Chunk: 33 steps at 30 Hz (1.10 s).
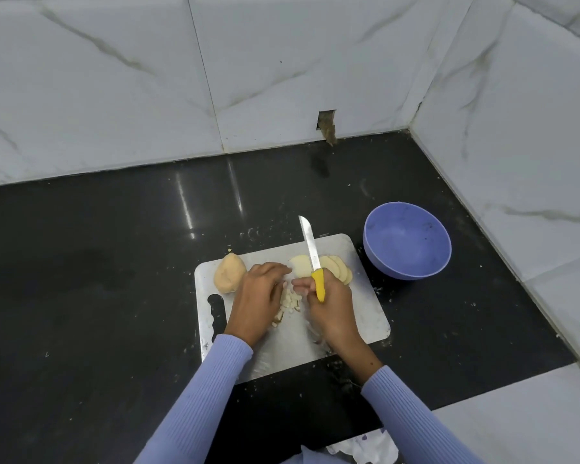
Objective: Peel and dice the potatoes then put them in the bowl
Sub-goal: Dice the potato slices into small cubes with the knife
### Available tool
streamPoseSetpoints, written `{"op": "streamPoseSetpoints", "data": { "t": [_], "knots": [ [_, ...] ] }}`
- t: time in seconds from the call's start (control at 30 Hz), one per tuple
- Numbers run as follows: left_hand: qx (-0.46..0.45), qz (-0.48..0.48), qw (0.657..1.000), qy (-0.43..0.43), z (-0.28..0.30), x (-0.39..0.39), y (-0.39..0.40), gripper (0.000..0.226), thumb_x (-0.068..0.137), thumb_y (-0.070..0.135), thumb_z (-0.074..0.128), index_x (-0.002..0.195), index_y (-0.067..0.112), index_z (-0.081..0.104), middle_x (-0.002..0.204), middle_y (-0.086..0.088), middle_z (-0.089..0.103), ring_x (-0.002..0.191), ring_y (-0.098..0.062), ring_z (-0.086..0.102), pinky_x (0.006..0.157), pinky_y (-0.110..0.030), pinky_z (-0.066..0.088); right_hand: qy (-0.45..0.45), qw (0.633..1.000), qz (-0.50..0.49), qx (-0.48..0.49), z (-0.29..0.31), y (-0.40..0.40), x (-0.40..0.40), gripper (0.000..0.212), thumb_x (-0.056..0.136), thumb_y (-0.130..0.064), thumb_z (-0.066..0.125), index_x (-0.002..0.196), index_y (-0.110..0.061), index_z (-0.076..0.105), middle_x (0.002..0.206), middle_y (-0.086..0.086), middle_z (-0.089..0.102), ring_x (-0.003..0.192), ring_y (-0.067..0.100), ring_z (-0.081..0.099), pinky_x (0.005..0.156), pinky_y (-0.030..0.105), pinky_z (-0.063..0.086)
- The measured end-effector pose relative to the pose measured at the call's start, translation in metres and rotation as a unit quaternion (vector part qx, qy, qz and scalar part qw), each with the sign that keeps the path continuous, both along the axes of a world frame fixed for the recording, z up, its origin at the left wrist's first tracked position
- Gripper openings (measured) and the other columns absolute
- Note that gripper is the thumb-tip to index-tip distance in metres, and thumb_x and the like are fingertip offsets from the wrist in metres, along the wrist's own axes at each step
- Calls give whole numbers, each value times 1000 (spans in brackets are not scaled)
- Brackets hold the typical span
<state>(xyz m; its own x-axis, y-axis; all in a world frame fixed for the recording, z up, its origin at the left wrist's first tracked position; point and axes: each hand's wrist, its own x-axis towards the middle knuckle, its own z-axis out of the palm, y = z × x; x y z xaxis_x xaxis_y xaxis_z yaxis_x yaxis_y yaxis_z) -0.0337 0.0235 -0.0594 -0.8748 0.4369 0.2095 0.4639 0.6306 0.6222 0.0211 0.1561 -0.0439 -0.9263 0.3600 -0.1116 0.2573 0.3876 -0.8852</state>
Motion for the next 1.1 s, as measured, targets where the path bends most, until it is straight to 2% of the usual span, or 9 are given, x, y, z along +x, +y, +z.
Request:
{"op": "streamPoseSetpoints", "data": {
  "t": [0.13,0.27,0.33,0.4,0.57,0.73,0.9,1.0,1.1],
  "knots": [
    [-25,-6,1000,-8,0,-15,7,29,84,10,68,113,11,68,121,-5,64,110,-25,58,94,-29,41,0,994,-82,-74,3,4,3,20,76,1,74,91,-9,65,85,-7,71,76,0,68,72,15,55],
    [-62,-34,996,-54,8,-30,16,50,81,27,74,128,18,59,140,3,51,127,-18,44,105,-30,34,19,993,-118,-13,8,16,7,13,79,-11,75,84,-15,64,79,-11,66,75,-2,62,67,5,45],
    [-91,-60,992,-66,11,-35,22,59,79,31,75,132,19,55,142,4,48,129,-17,41,105,-27,32,15,993,-116,20,10,26,12,13,80,-11,73,79,-17,62,78,-11,64,74,-2,60,64,6,42],
    [-118,-82,987,-70,12,-39,27,60,77,31,76,132,19,55,137,3,52,125,-16,43,101,-27,35,7,994,-109,28,10,35,21,18,80,-11,73,74,-19,58,76,-8,64,72,1,60,63,10,43],
    [-125,-73,988,-46,8,-37,29,49,73,31,78,118,16,64,119,2,61,107,-18,53,92,-28,42,9,994,-102,41,9,42,40,24,81,-9,72,70,-22,55,74,-10,65,73,-3,60,60,6,44],
    [-122,-73,990,-10,5,-21,29,50,67,33,75,113,15,65,113,-1,63,98,-21,54,88,-23,33,3,995,-86,42,8,44,54,22,83,-10,70,73,-21,55,82,-10,68,77,-5,62,61,5,45],
    [-57,-45,997,14,11,-4,25,48,62,36,68,102,12,67,103,0,65,91,-20,58,82,-22,31,-35,996,-69,53,1,36,47,4,88,-11,63,85,-14,62,87,-15,68,76,-2,62,61,5,44],
    [0,-3,1000,19,18,-1,17,46,58,36,66,97,13,67,98,2,66,90,-17,58,83,-25,33,-40,997,-28,60,-1,17,36,7,92,-6,54,98,-6,59,92,-5,68,75,2,58,66,4,43],
    [31,24,999,27,23,3,7,47,57,41,67,95,13,67,95,5,66,89,-11,53,83,-25,32,-58,995,35,68,2,1,31,8,93,-4,49,93,-12,49,77,-8,58,65,2,53,58,8,41]
  ]
}}
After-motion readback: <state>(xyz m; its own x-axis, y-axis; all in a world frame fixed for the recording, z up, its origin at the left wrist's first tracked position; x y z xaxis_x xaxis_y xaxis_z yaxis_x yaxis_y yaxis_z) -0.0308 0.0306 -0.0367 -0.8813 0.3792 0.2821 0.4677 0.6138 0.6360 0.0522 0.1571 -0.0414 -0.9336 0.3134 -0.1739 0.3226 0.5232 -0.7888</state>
